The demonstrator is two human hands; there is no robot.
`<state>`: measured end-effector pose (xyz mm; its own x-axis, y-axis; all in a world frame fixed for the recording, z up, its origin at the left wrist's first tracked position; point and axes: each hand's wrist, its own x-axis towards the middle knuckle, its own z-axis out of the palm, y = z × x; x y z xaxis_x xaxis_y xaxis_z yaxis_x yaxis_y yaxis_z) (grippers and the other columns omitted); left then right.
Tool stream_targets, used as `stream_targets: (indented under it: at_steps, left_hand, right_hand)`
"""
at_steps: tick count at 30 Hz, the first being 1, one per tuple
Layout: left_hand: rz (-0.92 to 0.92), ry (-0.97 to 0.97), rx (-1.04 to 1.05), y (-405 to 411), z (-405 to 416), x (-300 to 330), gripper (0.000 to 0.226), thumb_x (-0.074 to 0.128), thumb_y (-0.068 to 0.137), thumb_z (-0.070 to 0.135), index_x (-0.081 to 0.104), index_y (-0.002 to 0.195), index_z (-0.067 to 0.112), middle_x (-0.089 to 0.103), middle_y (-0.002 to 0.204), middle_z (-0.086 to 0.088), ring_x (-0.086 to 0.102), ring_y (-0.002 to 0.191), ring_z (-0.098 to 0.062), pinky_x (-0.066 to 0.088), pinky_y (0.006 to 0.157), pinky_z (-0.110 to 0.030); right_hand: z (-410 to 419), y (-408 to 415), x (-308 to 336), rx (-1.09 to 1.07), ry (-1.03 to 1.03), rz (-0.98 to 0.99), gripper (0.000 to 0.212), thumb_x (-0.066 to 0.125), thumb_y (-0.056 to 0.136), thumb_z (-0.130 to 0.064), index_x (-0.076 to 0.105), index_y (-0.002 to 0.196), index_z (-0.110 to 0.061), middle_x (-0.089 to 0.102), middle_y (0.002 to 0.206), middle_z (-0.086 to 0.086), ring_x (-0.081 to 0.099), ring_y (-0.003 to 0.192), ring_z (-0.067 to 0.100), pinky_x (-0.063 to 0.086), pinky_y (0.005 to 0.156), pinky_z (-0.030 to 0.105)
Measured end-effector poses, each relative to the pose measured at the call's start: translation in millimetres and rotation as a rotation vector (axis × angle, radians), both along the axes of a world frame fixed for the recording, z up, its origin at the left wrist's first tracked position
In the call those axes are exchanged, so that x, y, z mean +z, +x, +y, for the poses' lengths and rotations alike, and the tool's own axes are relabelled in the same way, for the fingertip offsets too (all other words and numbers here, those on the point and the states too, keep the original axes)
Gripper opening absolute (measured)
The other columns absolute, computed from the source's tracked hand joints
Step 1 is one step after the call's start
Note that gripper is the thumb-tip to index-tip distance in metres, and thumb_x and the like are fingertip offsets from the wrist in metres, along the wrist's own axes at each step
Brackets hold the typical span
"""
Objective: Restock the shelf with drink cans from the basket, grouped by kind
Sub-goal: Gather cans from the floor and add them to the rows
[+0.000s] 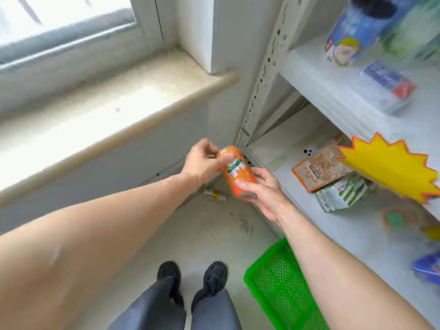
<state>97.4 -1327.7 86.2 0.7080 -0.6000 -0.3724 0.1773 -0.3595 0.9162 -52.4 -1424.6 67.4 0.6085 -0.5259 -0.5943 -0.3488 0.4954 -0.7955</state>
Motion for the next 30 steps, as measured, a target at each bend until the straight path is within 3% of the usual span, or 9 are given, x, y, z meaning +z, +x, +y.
stream_targets:
  at_steps: [5, 8, 11, 13, 16, 19, 22, 26, 30]
  left_hand:
    - [-0.07, -0.102, -0.181, -6, -7, 83, 0.04, 0.085, 0.052, 0.038, 0.052, 0.071, 0.027, 0.068, 0.105, -0.002, 0.069, 0.095, -0.027, 0.058, 0.08, -0.05]
    - [-0.069, -0.167, -0.264, -13, -9, 122, 0.029, 0.081, 0.072, 0.021, 0.054, 0.083, 0.018, 0.065, 0.098, 0.002, 0.069, 0.088, -0.02, 0.057, 0.084, -0.047]
    - [-0.053, -0.247, -0.329, -21, -6, 151, 0.01, 0.065, 0.089, 0.011, 0.059, 0.097, 0.014, 0.061, 0.106, -0.002, 0.067, 0.084, -0.016, 0.057, 0.087, -0.036]
    - [-0.032, -0.288, -0.397, -24, -2, 168, 0.022, 0.059, 0.094, 0.011, 0.061, 0.115, 0.016, 0.059, 0.118, -0.006, 0.067, 0.097, -0.021, 0.056, 0.09, -0.034]
    - [-0.003, -0.284, -0.563, -30, 3, 189, 0.054, 0.059, 0.094, 0.013, 0.041, 0.143, 0.029, 0.055, 0.127, -0.001, 0.064, 0.108, -0.02, 0.056, 0.088, -0.031]
    - [-0.035, -0.243, -0.741, -36, 4, 201, 0.084, 0.068, 0.086, 0.005, 0.023, 0.15, 0.032, 0.051, 0.129, 0.009, 0.065, 0.105, -0.01, 0.055, 0.078, -0.021]
    - [-0.122, -0.271, -0.836, -41, 0, 207, 0.105, 0.079, 0.074, 0.001, 0.017, 0.15, 0.037, 0.049, 0.127, 0.012, 0.065, 0.101, -0.008, 0.055, 0.076, -0.023]
    - [-0.142, -0.353, -0.776, -52, -9, 214, 0.101, 0.086, 0.068, 0.01, 0.027, 0.143, 0.042, 0.057, 0.122, 0.01, 0.066, 0.105, -0.012, 0.056, 0.087, -0.031]
    - [-0.115, -0.4, -0.726, -63, -12, 213, 0.088, 0.08, 0.075, 0.006, 0.032, 0.143, 0.034, 0.062, 0.121, 0.001, 0.065, 0.104, -0.013, 0.056, 0.087, -0.028]
  right_hand:
    - [-2, -9, 77, 0.098, -0.033, -0.046, 0.045, 0.078, 0.075, -0.008, 0.062, 0.117, -0.008, 0.072, 0.108, 0.011, 0.07, 0.09, 0.026, 0.058, 0.075, 0.04]
    - [3, -17, 114, 0.066, -0.056, -0.079, 0.053, 0.08, 0.067, -0.022, 0.062, 0.115, -0.011, 0.072, 0.107, 0.011, 0.07, 0.094, 0.028, 0.058, 0.076, 0.043]
    - [7, -25, 143, 0.02, -0.101, -0.096, 0.053, 0.077, 0.075, -0.02, 0.058, 0.122, -0.005, 0.07, 0.112, 0.014, 0.07, 0.096, 0.028, 0.059, 0.075, 0.043]
    - [8, -30, 160, -0.023, -0.142, -0.11, 0.054, 0.076, 0.078, -0.022, 0.055, 0.125, -0.007, 0.069, 0.116, 0.013, 0.07, 0.099, 0.027, 0.06, 0.076, 0.041]
    - [8, -34, 187, -0.11, -0.232, -0.149, 0.06, 0.078, 0.073, -0.032, 0.058, 0.125, -0.012, 0.07, 0.116, 0.01, 0.07, 0.103, 0.025, 0.058, 0.085, 0.043]
    - [5, -36, 207, -0.207, -0.311, -0.18, 0.057, 0.082, 0.067, -0.033, 0.064, 0.118, -0.014, 0.073, 0.112, 0.009, 0.07, 0.102, 0.025, 0.056, 0.09, 0.042]
    - [2, -37, 222, -0.282, -0.391, -0.137, 0.058, 0.089, 0.062, -0.03, 0.066, 0.112, -0.014, 0.075, 0.105, 0.004, 0.071, 0.1, 0.022, 0.056, 0.092, 0.042]
    - [6, -35, 237, -0.371, -0.478, -0.06, 0.059, 0.092, 0.061, -0.029, 0.065, 0.11, -0.012, 0.075, 0.098, 0.002, 0.073, 0.089, 0.018, 0.06, 0.083, 0.039]
    - [14, -33, 244, -0.441, -0.537, 0.032, 0.069, 0.092, 0.051, -0.048, 0.066, 0.104, -0.014, 0.075, 0.095, 0.003, 0.074, 0.083, 0.019, 0.062, 0.077, 0.04]
